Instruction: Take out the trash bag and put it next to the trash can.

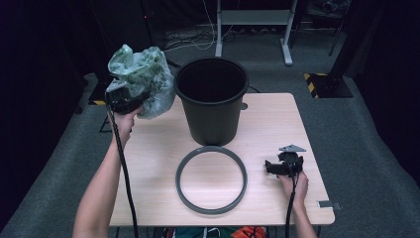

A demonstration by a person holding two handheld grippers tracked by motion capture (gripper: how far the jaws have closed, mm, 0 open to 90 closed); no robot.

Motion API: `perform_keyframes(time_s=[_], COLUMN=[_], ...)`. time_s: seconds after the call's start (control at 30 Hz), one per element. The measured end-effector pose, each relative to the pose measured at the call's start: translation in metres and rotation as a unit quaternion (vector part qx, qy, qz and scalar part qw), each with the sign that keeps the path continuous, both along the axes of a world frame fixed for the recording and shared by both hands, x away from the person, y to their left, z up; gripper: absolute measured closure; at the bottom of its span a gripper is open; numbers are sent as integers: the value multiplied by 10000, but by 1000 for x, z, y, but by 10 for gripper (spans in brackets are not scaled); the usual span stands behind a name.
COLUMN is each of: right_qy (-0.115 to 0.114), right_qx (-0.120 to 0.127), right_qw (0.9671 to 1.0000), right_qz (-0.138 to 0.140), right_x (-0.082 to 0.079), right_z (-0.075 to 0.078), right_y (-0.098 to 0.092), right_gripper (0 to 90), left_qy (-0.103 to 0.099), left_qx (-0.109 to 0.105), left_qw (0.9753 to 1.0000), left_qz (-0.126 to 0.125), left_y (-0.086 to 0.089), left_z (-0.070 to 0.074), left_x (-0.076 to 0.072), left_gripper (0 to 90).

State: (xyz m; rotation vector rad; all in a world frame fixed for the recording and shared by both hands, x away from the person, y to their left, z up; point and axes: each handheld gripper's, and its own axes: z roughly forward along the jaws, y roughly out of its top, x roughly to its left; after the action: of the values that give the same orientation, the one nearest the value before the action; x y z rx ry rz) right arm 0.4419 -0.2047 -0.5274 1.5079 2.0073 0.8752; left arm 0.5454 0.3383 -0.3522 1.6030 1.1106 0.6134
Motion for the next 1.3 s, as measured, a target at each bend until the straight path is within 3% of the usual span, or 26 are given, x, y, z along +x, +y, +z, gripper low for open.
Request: perform_keyframes(time_s=[0.7, 1.13, 1.3], right_qy=[-8, -10, -14], right_qx=[4, 4, -1], right_qw=[10000, 10000, 10000], right_qz=[12, 19, 19], right_x=[0, 0, 0], right_z=[0, 0, 0], right_y=[0, 0, 0], right_gripper=[83, 87, 88], left_qy=[607, 887, 876], left_qx=[281, 515, 564], left_qw=[9978, 9947, 9946], left_qz=[-35, -87, -32], left_y=[-17, -32, -37], left_z=[-68, -96, -99], left_x=[13, 19, 23], left_gripper=[819, 815, 811])
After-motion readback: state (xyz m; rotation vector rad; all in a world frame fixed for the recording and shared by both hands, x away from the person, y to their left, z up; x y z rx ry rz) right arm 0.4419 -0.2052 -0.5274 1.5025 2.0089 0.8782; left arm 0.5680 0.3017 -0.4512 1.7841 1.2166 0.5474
